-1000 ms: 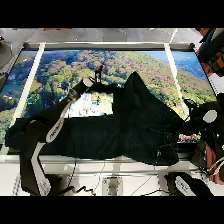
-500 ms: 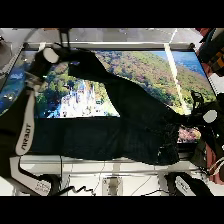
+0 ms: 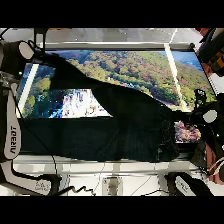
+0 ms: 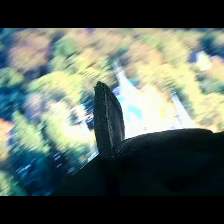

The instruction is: Fold the clothes and pants, and hang the long-sleeved shirts on hangers.

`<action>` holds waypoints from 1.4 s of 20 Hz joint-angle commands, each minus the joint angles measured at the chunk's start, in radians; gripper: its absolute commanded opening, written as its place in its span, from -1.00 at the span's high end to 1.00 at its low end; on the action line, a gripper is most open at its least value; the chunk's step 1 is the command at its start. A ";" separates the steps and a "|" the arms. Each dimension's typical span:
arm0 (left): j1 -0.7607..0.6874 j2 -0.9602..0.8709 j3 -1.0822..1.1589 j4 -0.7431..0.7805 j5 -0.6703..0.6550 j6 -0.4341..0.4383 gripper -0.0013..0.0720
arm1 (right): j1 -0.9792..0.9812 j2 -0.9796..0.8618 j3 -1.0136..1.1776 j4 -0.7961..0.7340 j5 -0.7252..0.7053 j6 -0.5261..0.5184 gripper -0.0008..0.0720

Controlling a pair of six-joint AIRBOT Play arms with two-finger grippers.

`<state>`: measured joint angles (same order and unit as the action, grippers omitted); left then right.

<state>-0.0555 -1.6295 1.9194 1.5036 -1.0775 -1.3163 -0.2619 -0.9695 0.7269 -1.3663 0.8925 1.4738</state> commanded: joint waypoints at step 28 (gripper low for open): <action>-0.090 0.025 0.000 0.172 0.112 -0.056 0.91 | -0.154 -0.728 0.347 0.583 0.129 -0.393 -0.38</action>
<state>-0.1455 -1.5909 1.9198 1.6764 -0.9630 -1.3724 -0.4465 -1.6520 1.0519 -0.7834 0.9596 1.1641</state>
